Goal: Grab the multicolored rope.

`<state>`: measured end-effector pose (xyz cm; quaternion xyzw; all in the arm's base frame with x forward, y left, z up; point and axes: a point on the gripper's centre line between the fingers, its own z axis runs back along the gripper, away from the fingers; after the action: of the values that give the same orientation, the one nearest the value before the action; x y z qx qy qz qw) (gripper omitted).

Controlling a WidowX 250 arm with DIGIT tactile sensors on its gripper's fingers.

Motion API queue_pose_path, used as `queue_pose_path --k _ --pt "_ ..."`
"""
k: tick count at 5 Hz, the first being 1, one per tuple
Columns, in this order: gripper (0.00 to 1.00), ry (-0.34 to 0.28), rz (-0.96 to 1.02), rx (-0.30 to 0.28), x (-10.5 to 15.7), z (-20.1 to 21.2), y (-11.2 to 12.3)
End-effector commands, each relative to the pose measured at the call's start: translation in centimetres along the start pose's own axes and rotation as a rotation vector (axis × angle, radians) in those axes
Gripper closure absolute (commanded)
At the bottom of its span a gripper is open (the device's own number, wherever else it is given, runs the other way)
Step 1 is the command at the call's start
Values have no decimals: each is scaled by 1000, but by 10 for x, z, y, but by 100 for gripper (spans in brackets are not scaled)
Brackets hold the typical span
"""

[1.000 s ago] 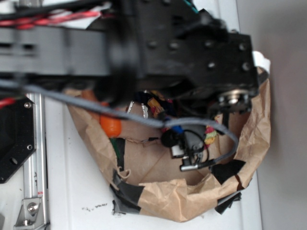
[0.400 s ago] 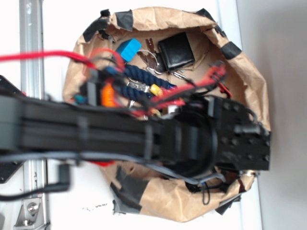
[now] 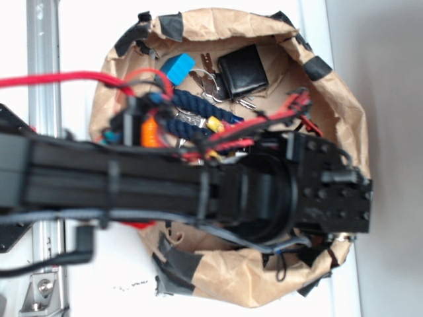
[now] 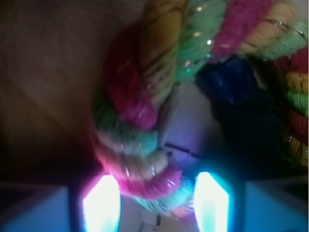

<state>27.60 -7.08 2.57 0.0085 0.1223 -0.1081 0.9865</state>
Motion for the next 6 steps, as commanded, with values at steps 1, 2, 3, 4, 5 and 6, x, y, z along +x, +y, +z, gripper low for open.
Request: queue_pose_path --k 1,2,3,4,5,6 --pt "100 -200 37 -29 -12 36 15" --pt "100 -316 66 -22 -26 69 23" --pt "100 -479 154 -45 -54 112 43" --pt "100 -575 154 -68 -79 155 51" --pt "0 -596 95 -80 -63 115 48" --pt "0 -492 33 -84 -41 71 37"
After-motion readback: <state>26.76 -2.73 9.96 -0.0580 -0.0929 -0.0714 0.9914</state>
